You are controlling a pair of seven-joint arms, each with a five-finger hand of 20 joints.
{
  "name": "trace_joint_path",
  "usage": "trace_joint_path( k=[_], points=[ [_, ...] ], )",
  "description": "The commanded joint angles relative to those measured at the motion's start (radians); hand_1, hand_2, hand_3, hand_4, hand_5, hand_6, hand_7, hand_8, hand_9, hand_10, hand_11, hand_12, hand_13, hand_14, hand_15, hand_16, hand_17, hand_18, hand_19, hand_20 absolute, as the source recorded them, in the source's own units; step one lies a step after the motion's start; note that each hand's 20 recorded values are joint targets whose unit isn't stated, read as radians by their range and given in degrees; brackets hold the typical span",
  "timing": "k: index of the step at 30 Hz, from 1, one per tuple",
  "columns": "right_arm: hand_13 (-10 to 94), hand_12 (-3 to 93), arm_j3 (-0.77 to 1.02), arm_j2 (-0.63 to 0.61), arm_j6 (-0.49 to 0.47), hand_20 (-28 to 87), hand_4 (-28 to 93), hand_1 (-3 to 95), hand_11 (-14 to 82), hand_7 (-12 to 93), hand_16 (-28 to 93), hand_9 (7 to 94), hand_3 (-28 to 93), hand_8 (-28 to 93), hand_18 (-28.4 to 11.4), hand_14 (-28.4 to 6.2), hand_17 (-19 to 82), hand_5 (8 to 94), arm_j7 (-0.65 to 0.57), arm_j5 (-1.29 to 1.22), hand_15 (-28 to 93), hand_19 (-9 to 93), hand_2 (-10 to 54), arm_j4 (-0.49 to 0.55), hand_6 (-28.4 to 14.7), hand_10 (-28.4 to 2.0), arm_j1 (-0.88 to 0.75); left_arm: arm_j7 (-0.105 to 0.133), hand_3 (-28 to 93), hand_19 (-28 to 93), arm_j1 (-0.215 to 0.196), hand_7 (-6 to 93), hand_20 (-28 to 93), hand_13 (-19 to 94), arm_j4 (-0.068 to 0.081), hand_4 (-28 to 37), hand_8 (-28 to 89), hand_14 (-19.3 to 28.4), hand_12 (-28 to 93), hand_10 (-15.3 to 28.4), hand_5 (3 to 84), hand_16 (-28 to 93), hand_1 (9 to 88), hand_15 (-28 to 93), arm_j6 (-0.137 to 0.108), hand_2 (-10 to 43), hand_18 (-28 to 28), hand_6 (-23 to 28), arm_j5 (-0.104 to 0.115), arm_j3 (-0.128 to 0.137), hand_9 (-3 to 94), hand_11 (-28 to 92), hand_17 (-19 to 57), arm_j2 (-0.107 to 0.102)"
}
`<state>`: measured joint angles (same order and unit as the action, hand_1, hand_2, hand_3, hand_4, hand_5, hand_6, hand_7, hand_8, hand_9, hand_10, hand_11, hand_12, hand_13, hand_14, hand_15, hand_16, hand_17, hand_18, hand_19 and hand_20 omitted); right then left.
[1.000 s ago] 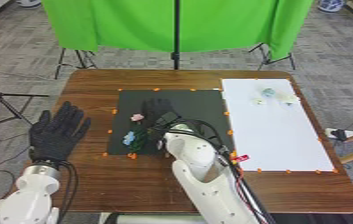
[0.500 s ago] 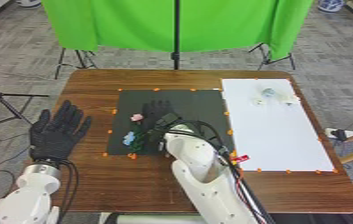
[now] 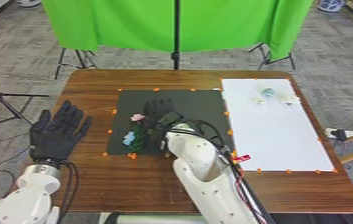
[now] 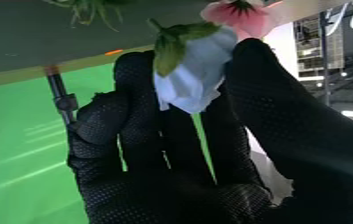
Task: Arrange flowers
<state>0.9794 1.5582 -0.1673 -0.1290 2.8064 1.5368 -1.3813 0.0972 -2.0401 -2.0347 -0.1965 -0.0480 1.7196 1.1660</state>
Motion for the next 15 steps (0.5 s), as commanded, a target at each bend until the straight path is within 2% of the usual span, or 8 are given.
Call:
trace_joint_path(
  k=[1,8,10,15],
  points=[
    [41,15.5,-0.013,-0.018,-0.022,47,-28,45.8,21.8,22,23,55.8,89,-17,-23.8,-18.7,29,58.9,0.004,0.028,69,87,-9.5,0.035,-4.4,-18.2,-0.023,-0.003,76,40,-0.017,18.1,20,33,-0.005,-28.3,-11,15.6,15,14.6,47.9,-7,28.3,59,-0.005,13.9,14.4,7.8,0.009,0.002,43.6,34,-3.7,0.004],
    [39,15.5,-0.015,-0.035,0.01,46,-28,43.7,20.9,22,19,54.0,90,-17,-24.6,-18.9,27,57.2,-0.042,-0.003,67,85,-9.5,0.05,-4.6,-18.7,-0.021,-0.012,77,40,-0.015,18.0,20,33,-0.001,-28.3,-11,15.7,15,14.9,47.6,-7,28.0,59,-0.005,13.4,14.5,7.8,-0.005,0.001,43.4,33,-3.8,0.005],
    [39,15.5,0.002,-0.04,0.049,46,-28,43.0,20.6,21,19,53.3,89,-17,-24.9,-19.3,27,56.9,-0.066,-0.043,67,85,-9.5,0.069,-4.8,-19.1,-0.014,-0.015,77,41,-0.012,17.9,20,33,0.003,-28.3,-11,15.5,15,14.6,47.4,-7,28.0,58,-0.005,13.4,14.5,7.8,-0.006,0.0,43.0,33,-3.8,0.007],
    [39,14.8,0.072,-0.072,0.151,44,-28,39.8,19.3,19,15,50.4,85,-15,-25.1,-19.4,27,50.5,-0.148,-0.13,63,84,-9.5,0.129,-5.7,-19.0,0.017,-0.024,76,41,-0.026,18.1,20,33,-0.005,-28.3,-11,14.9,15,14.5,46.7,-7,28.0,58,-0.001,13.5,14.7,7.8,-0.01,0.011,42.0,34,-4.0,0.019]
  ],
)
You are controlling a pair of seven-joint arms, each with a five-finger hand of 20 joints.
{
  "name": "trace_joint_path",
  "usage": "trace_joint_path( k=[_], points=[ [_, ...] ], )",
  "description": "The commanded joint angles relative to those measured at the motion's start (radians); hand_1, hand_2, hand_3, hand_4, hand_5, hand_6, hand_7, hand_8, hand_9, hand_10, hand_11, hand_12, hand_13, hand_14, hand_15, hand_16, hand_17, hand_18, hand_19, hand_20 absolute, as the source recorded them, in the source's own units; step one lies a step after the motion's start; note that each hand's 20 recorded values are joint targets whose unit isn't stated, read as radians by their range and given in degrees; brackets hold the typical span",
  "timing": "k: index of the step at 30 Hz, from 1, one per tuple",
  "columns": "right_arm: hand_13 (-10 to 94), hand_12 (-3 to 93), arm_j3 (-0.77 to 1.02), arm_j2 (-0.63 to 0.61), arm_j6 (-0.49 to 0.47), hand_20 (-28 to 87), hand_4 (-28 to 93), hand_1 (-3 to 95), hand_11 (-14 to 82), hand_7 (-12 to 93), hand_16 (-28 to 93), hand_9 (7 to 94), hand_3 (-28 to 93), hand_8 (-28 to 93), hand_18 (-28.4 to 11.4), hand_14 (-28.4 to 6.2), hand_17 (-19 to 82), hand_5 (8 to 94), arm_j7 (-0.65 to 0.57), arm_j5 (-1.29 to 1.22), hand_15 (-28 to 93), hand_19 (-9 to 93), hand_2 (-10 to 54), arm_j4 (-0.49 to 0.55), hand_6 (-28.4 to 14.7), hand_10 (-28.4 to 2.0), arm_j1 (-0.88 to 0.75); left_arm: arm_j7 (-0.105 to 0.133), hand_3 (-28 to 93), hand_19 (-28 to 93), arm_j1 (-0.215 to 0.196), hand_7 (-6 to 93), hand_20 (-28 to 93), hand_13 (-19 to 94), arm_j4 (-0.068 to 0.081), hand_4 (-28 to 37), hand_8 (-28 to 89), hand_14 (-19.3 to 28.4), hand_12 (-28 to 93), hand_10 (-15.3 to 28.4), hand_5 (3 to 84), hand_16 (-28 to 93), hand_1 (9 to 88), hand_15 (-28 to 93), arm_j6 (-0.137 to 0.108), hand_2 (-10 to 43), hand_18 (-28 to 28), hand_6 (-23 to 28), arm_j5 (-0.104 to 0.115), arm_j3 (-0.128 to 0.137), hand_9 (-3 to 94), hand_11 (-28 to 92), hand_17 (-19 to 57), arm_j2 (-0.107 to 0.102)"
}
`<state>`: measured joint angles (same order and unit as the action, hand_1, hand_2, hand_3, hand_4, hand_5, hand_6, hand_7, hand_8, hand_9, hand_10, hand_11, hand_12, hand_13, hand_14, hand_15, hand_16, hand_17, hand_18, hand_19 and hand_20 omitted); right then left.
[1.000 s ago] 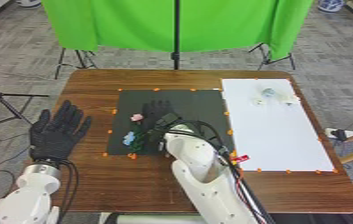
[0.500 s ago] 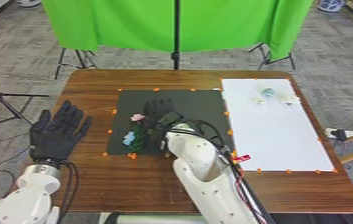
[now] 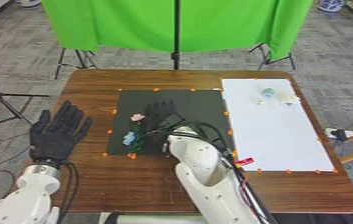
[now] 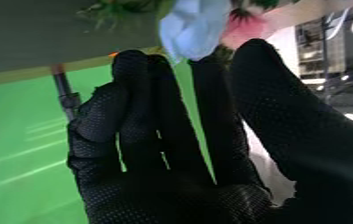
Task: Arrange flowers
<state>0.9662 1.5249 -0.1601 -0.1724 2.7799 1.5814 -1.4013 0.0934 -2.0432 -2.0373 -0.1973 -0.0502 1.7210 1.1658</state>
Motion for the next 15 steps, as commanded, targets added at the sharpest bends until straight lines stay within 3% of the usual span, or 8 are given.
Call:
trace_joint_path(
  k=[1,5,8,15],
  points=[
    [39,14.7,0.099,-0.05,0.164,44,-28,39.1,19.0,18,15,49.9,85,-15,-25.2,-19.4,27,49.8,-0.115,-0.12,62,84,-9.5,0.072,-5.7,-19.0,0.057,-0.016,76,41,-0.008,18.1,20,32,0.007,-28.3,-11,14.8,15,14.5,46.6,-7,28.0,58,-0.009,13.7,14.9,7.8,-0.008,0.002,41.8,34,-4.1,0.018],
    [38,14.3,0.194,-0.139,0.209,40,-28,32.0,17.2,16,13,48.1,82,-13,-24.8,-19.5,27,47.9,-0.131,-0.259,58,80,-7.5,0.068,-6.4,-19.6,0.091,-0.005,76,41,-0.025,18.3,20,33,-0.004,-28.3,-11,15.0,15,14.6,46.2,-7,28.0,58,0.008,14.0,15.6,7.7,-0.013,0.014,41.7,34,-4.4,0.025],
    [37,14.0,0.272,-0.2,0.153,34,-28,33.0,16.2,17,11,46.9,83,-14,-23.0,-18.9,25,48.2,-0.194,-0.233,51,74,-2.4,0.03,-5.5,-18.6,0.115,0.004,75,41,-0.041,18.4,20,33,-0.017,-28.3,-11,15.5,15,14.7,46.0,-7,28.2,57,0.009,14.2,15.8,7.8,-0.003,0.022,41.8,34,-4.5,0.032],
    [35,12.2,0.354,-0.322,0.054,20,-28,47.0,14.9,20,9,43.6,86,-15,-20.9,-16.5,21,48.4,-0.277,-0.22,37,65,-9.2,0.0,-4.2,-16.8,0.069,0.014,75,41,-0.06,17.9,19,34,-0.024,-28.3,-11,15.4,14,14.7,46.1,-8,28.3,49,0.009,14.3,16.0,7.9,-0.015,0.034,42.5,32,-4.4,0.035]
  ],
)
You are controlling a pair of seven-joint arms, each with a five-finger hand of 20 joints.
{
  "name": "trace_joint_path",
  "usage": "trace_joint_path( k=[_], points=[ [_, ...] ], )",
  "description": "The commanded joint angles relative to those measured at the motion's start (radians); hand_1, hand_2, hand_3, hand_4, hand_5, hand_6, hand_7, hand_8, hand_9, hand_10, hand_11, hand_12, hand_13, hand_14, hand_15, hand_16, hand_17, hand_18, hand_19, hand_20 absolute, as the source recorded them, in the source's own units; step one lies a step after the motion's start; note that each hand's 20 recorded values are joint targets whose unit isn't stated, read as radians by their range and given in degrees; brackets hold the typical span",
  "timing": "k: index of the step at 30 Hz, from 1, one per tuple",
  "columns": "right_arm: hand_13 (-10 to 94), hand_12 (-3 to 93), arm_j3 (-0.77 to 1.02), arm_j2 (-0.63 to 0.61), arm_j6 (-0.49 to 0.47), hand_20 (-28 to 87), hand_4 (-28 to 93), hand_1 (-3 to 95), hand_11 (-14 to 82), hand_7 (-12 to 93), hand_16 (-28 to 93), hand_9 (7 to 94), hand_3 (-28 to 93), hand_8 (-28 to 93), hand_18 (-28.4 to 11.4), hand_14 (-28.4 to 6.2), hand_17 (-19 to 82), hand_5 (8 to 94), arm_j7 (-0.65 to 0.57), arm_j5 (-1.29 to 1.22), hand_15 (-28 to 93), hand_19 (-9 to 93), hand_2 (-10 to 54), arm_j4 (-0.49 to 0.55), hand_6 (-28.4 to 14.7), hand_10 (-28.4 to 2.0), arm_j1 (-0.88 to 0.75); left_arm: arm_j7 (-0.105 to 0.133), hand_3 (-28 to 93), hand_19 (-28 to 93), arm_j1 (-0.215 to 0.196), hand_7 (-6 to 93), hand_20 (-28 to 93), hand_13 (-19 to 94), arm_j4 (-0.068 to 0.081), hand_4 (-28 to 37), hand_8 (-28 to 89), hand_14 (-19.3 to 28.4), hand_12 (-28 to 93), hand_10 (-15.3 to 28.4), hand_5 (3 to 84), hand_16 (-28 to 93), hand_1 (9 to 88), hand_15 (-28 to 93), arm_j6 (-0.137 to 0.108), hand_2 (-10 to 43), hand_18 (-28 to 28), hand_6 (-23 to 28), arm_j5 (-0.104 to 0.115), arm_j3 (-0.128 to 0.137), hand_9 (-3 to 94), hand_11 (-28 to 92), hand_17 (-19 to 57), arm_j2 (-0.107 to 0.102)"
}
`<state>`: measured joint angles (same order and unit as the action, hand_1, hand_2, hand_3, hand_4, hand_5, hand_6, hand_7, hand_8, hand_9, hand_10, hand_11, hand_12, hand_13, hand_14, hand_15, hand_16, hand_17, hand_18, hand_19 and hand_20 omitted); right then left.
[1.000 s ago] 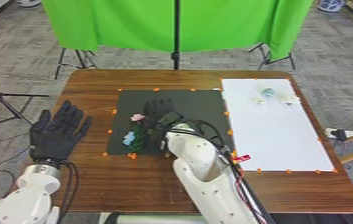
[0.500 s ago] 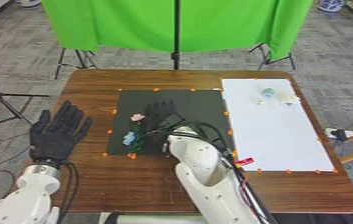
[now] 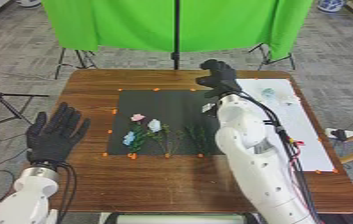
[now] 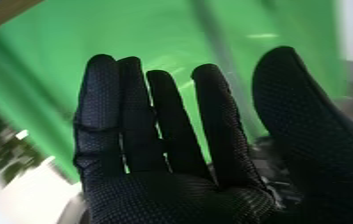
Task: Arrange flowers
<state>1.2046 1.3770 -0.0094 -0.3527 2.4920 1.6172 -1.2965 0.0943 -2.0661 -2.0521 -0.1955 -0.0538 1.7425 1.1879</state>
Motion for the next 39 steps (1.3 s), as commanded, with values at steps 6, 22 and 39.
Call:
trace_joint_path(
  k=[6,22,39],
  points=[
    [36,12.0,0.164,-0.187,-0.114,19,-28,48.6,15.0,21,9,43.7,85,-16,-20.8,-16.6,21,47.8,-0.114,0.094,36,64,-9.5,-0.034,-3.8,-16.5,-0.109,0.002,75,41,-0.042,17.6,18,34,-0.012,-28.3,-11,15.1,14,14.6,46.4,-7,28.4,46,-0.011,14.6,15.9,8.0,-0.004,0.018,42.8,31,-4.5,0.018],
    [44,11.7,0.133,-0.166,-0.143,22,-28,53.1,14.9,22,11,47.8,80,-16,-20.3,-13.9,24,49.1,-0.095,0.142,37,70,-9.5,-0.109,-1.5,-13.2,-0.103,0.007,75,42,-0.047,17.6,18,34,-0.016,-28.3,-11,15.9,15,14.7,46.9,-6,28.5,48,-0.024,14.8,15.9,8.2,-0.003,0.008,42.9,31,-4.8,0.024],
    [72,46.2,0.074,-0.202,0.036,39,-28,65.3,13.7,29,45,87.7,63,1,-21.3,-6.3,33,78.2,-0.117,0.075,42,81,-9.5,-0.066,-0.6,-7.6,-0.126,-0.003,75,42,-0.049,18.1,18,34,-0.016,-28.3,-11,16.2,15,14.8,47.4,-6,28.6,51,-0.033,14.9,16.0,8.3,-0.003,0.008,43.0,32,-4.9,0.022]
  ],
)
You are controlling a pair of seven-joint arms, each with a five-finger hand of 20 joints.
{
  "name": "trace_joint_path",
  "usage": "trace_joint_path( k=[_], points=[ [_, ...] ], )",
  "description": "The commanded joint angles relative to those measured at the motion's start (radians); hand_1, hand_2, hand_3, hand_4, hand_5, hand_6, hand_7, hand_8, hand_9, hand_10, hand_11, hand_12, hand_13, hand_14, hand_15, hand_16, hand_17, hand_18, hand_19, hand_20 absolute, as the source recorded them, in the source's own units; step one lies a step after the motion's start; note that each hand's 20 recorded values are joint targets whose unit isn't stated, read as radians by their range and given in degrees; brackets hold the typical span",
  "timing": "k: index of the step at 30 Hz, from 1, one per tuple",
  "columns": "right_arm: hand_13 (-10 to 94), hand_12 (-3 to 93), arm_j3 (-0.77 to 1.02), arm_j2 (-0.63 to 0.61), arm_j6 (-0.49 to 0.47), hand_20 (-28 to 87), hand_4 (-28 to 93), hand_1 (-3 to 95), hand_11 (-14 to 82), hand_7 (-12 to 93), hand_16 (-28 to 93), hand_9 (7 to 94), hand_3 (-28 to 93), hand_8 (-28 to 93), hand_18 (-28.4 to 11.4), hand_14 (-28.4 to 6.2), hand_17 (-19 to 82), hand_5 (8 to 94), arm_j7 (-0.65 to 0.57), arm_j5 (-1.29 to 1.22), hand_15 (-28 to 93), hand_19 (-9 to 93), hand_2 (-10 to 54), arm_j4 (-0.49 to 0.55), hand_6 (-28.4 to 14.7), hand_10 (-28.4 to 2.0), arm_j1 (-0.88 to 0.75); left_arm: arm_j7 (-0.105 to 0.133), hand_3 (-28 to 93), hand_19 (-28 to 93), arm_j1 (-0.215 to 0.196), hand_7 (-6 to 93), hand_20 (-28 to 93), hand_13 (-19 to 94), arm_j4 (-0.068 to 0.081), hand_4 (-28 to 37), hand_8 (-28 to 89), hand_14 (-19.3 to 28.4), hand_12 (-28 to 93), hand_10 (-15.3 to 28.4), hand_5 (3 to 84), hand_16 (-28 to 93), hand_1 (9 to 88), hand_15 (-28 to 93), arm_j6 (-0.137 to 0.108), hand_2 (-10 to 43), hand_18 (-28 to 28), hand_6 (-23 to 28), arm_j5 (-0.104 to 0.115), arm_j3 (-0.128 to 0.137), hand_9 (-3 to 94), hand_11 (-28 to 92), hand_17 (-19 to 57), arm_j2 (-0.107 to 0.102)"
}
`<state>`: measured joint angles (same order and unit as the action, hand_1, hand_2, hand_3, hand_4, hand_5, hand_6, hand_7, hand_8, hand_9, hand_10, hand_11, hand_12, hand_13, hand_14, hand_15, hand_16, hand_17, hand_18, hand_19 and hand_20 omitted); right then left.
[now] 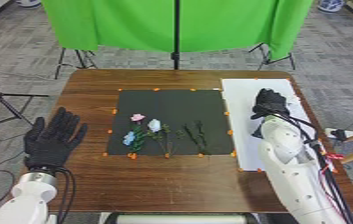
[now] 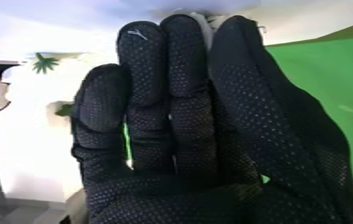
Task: Arrange flowers
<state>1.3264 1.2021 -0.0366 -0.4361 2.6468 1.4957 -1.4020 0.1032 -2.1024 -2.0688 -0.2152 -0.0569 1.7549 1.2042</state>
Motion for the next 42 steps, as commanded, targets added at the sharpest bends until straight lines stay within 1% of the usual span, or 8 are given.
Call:
trace_joint_path(
  k=[1,5,12,16,22,27,31,42],
  points=[
    [72,46.7,-0.056,-0.024,0.045,40,-28,64.8,13.9,29,45,87.9,64,1,-21.6,-6.4,34,78.6,-0.07,-0.151,42,81,-9.5,0.086,-0.8,-7.4,-0.019,-0.012,75,42,-0.015,18.1,18,34,0.0,-28.3,-11,16.2,15,14.8,47.4,-6,28.6,51,-0.016,14.9,16.1,8.3,0.0,-0.004,43.1,32,-4.9,0.004],
    [73,47.8,-0.092,-0.008,0.051,42,-28,63.8,14.3,28,46,88.6,67,3,-22.5,-6.9,35,79.5,-0.146,-0.327,43,82,-9.5,0.202,-1.3,-7.6,-0.029,-0.019,75,42,-0.003,18.2,18,34,0.006,-28.3,-11,16.2,15,14.8,47.3,-6,28.6,51,-0.016,14.9,16.1,8.3,0.001,-0.011,43.1,32,-4.9,0.004],
    [72,48.6,-0.186,0.055,0.024,43,-28,62.9,14.8,27,46,88.2,69,4,-23.0,-7.3,35,79.5,-0.052,-0.347,45,82,-9.5,0.32,-1.9,-7.9,-0.039,-0.025,75,42,0.006,18.2,18,34,0.009,-28.3,-11,16.2,15,14.8,47.3,-6,28.6,51,-0.011,15.0,16.1,8.3,-0.003,-0.017,43.0,32,-4.8,-0.001],
    [72,48.3,-0.244,0.122,0.002,43,-28,62.9,14.7,27,46,87.7,69,4,-22.7,-7.6,35,79.3,0.023,-0.246,46,82,-9.5,0.299,-2.0,-7.8,-0.057,-0.025,75,42,0.002,18.2,18,34,0.007,-28.3,-11,16.2,15,14.8,47.3,-6,28.6,51,-0.016,15.0,16.1,8.4,-0.003,-0.017,43.0,32,-4.8,-0.004],
    [71,48.0,-0.3,0.184,-0.041,42,-28,63.1,15.0,27,45,87.4,68,4,-22.2,-7.6,35,79.0,0.049,-0.198,46,82,-9.5,0.308,-1.8,-7.9,-0.114,-0.033,75,42,0.032,18.1,18,33,0.02,-28.3,-11,16.3,15,14.8,47.3,-6,28.7,51,-0.01,15.1,16.1,8.4,-0.003,-0.039,42.9,32,-4.8,-0.005],
    [71,47.6,-0.328,0.185,-0.06,43,-28,63.1,15.0,27,45,87.1,68,3,-22.2,-7.8,35,78.8,0.038,-0.192,47,82,-9.5,0.335,-1.7,-7.8,-0.135,-0.029,75,42,0.028,18.0,18,33,0.016,-28.3,-11,16.3,15,15.0,47.1,-7,28.8,51,-0.009,15.3,16.2,8.5,-0.006,-0.031,42.7,32,-4.9,-0.009],
    [71,47.4,-0.341,0.189,-0.07,42,-28,62.8,15.0,26,44,86.9,69,3,-22.0,-7.6,35,78.7,0.057,-0.17,46,82,-9.5,0.328,-2.0,-8.0,-0.141,-0.026,75,42,0.013,17.9,18,33,0.01,-28.3,-11,16.4,15,14.9,47.1,-7,28.8,51,-0.011,15.3,16.3,8.5,0.005,-0.028,42.7,32,-5.0,-0.007],
    [70,46.1,-0.344,0.193,-0.038,42,-28,62.9,14.2,26,44,86.4,69,3,-21.9,-7.2,35,77.4,0.031,-0.17,46,82,-9.5,0.309,-1.5,-8.1,-0.13,-0.026,75,42,0.016,17.9,18,33,0.012,-28.3,-11,16.3,15,14.8,47.0,-7,28.9,51,-0.012,15.4,16.1,8.5,0.005,-0.024,42.6,32,-4.8,-0.007]
  ],
)
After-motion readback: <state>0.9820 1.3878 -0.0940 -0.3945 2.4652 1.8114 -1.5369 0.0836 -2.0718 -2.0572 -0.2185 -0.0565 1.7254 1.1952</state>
